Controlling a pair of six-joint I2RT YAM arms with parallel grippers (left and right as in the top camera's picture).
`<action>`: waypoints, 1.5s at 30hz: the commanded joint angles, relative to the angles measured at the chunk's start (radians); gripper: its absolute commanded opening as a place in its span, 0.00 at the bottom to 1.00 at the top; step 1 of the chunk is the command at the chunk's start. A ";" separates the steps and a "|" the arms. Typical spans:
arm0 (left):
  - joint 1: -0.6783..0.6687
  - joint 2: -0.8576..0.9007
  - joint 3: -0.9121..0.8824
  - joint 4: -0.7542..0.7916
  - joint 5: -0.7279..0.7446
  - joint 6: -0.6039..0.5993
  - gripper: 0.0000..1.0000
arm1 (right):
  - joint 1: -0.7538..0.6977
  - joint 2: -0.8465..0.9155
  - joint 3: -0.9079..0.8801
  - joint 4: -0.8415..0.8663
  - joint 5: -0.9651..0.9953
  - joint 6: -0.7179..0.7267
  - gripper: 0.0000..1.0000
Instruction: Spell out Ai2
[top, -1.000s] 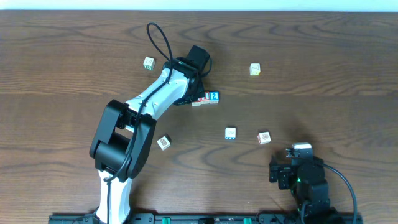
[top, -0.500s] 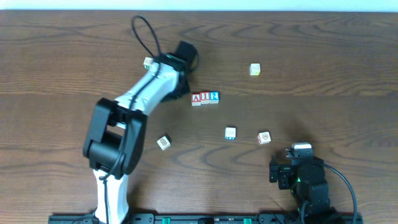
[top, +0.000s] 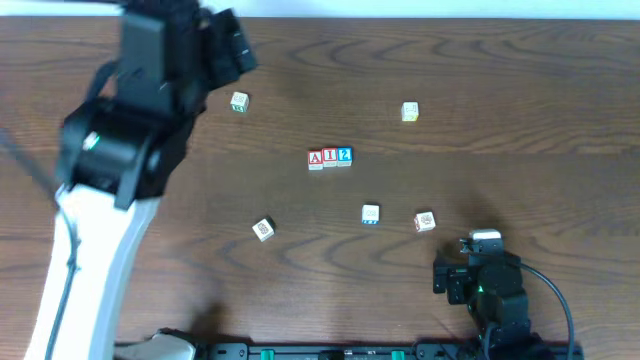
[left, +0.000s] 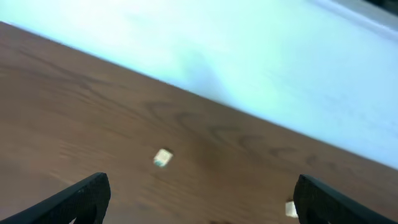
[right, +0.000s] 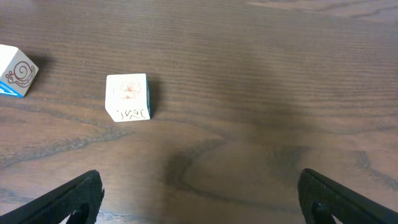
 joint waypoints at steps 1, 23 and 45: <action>0.002 -0.026 -0.014 -0.050 -0.051 0.091 0.95 | -0.006 -0.005 -0.002 -0.001 0.003 -0.012 0.99; 0.087 -0.480 -0.164 -0.446 -0.045 0.258 0.95 | -0.006 -0.005 -0.002 -0.001 0.003 -0.012 0.99; 0.324 -1.200 -1.379 0.196 0.084 0.301 0.95 | -0.006 -0.005 -0.002 -0.001 0.003 -0.012 0.99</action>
